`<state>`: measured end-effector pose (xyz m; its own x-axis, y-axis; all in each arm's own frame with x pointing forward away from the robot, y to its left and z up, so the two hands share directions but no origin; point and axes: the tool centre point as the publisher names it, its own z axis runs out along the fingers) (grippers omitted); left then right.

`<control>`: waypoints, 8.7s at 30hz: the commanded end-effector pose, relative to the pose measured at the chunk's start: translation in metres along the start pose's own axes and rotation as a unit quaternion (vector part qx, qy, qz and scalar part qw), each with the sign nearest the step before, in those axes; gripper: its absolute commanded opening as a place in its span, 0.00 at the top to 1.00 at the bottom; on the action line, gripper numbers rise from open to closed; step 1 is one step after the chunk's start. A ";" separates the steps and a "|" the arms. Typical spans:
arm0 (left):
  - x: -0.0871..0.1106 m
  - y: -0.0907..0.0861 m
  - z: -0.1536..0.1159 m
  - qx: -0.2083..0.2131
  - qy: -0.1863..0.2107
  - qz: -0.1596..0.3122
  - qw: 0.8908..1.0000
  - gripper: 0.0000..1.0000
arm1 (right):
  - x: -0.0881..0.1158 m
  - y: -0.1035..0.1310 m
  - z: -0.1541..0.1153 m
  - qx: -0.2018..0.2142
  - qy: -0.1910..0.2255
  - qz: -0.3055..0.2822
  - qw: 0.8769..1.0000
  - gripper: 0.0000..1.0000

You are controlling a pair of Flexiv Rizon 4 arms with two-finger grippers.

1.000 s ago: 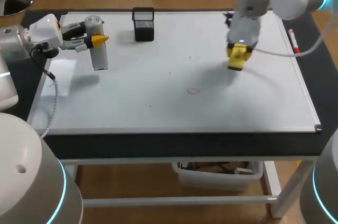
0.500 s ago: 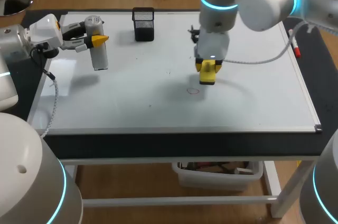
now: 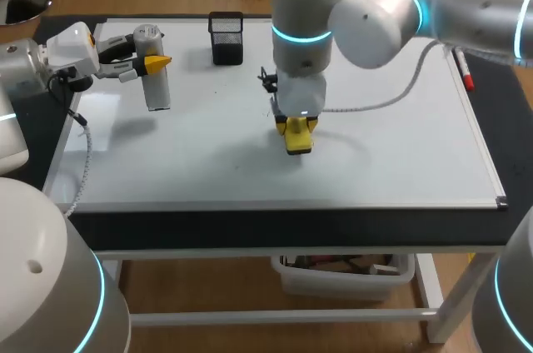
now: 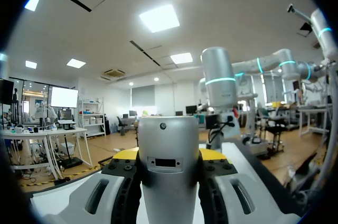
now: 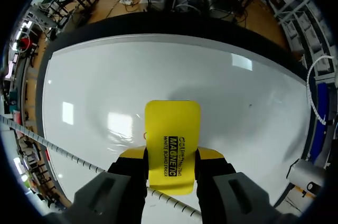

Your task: Pick up the inspection probe, press it on each red-marked spot on the whiteboard one by one, put down the probe, pick up the eraser, and wipe off all the red marks.

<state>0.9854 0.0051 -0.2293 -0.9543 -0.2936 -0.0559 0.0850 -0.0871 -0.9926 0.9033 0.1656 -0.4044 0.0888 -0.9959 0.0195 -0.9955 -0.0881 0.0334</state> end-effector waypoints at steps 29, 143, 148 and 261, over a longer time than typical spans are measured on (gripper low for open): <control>0.000 0.000 0.000 0.001 0.000 0.001 1.000 1.00 | 0.016 0.000 0.029 0.008 -0.015 -0.003 1.000 1.00; 0.000 0.000 0.000 0.001 0.000 0.001 1.000 1.00 | 0.113 -0.267 0.004 -0.025 0.014 0.052 0.998 1.00; 0.000 0.000 0.000 0.001 0.000 0.001 1.000 1.00 | 0.112 -0.274 0.006 -0.026 0.017 0.051 0.998 1.00; -0.046 -0.049 0.067 -0.001 0.087 0.061 0.994 1.00 | 0.254 -0.266 -0.193 -0.201 -0.225 0.489 0.818 0.00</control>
<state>1.0203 -0.0324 -0.1719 -0.9594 -0.2076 -0.1907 0.2049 -0.0491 -0.9775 1.1902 -0.0574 -0.2172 -0.8669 -0.4596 -0.1930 -0.4841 0.6839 0.5458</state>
